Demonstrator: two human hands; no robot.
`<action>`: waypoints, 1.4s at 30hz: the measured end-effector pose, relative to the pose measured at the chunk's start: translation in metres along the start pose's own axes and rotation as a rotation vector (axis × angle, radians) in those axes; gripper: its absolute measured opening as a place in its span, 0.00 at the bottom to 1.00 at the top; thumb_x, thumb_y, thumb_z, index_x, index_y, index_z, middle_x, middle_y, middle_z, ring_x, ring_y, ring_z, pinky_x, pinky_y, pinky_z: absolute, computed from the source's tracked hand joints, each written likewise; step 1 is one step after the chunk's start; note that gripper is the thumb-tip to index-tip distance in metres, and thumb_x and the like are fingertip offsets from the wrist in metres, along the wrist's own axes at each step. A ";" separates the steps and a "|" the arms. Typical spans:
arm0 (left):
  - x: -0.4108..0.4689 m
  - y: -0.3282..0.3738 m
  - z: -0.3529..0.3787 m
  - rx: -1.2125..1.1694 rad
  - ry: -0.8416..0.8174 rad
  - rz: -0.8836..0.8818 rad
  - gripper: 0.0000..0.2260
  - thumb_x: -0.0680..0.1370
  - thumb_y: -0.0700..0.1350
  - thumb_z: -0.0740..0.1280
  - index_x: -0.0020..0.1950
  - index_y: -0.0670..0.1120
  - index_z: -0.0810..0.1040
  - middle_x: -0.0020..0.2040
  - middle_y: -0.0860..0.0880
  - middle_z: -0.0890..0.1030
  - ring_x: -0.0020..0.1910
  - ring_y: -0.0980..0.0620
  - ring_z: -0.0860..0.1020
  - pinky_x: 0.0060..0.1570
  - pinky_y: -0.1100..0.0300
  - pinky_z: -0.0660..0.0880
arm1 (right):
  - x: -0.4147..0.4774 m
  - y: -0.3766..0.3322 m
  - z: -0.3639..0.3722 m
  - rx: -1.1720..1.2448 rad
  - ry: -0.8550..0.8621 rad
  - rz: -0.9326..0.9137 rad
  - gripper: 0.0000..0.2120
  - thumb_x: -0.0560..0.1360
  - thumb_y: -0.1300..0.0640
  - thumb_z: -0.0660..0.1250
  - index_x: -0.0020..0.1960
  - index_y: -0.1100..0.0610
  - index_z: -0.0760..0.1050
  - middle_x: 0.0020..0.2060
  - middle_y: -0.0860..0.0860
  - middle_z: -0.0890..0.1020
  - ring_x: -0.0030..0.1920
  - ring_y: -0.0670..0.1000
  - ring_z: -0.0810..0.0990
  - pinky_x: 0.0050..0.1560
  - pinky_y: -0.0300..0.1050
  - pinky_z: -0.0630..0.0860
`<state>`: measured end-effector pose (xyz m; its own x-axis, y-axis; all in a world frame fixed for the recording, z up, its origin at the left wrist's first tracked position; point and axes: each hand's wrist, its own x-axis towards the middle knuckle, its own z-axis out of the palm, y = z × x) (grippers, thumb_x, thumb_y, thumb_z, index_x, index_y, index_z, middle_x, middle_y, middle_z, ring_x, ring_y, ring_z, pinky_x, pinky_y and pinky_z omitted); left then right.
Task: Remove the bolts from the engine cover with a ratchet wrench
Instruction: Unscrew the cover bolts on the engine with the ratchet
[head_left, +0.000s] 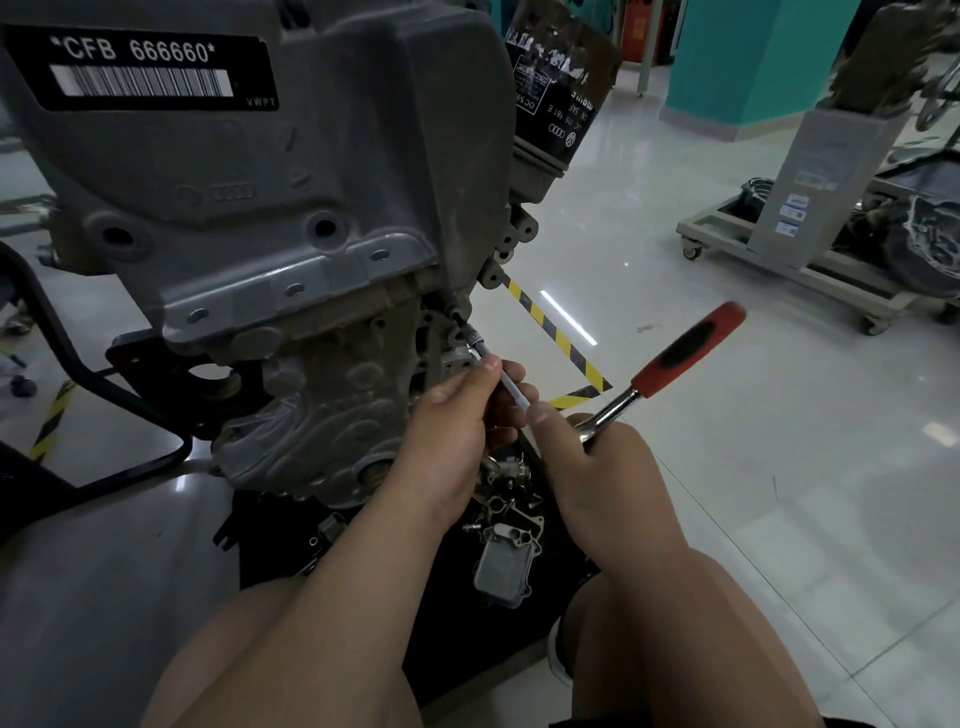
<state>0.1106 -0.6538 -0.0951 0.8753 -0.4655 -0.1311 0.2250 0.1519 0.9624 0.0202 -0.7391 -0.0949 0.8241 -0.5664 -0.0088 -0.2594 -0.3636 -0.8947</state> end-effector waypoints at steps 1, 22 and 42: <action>0.000 0.001 0.000 -0.003 0.002 -0.005 0.17 0.82 0.47 0.58 0.39 0.48 0.82 0.35 0.51 0.83 0.33 0.56 0.80 0.39 0.60 0.74 | 0.000 0.001 -0.001 -0.086 0.027 -0.044 0.29 0.66 0.30 0.57 0.26 0.55 0.62 0.17 0.47 0.62 0.19 0.47 0.60 0.24 0.41 0.58; 0.000 0.001 -0.001 0.033 -0.030 0.000 0.15 0.83 0.46 0.59 0.43 0.50 0.83 0.38 0.52 0.84 0.32 0.58 0.77 0.37 0.61 0.72 | 0.000 0.002 0.017 1.037 -0.231 0.547 0.35 0.76 0.30 0.52 0.21 0.53 0.67 0.18 0.50 0.61 0.17 0.49 0.57 0.20 0.41 0.63; -0.004 0.000 -0.003 0.025 0.054 -0.013 0.19 0.82 0.47 0.60 0.33 0.52 0.83 0.33 0.52 0.83 0.33 0.56 0.79 0.44 0.55 0.73 | -0.016 -0.007 0.031 1.213 -0.367 0.645 0.33 0.76 0.31 0.52 0.23 0.53 0.68 0.17 0.49 0.61 0.15 0.47 0.57 0.21 0.37 0.61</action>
<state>0.1086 -0.6498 -0.0955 0.8943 -0.4197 -0.1553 0.2260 0.1239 0.9662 0.0245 -0.7051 -0.1024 0.8599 -0.0971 -0.5011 -0.2028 0.8359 -0.5101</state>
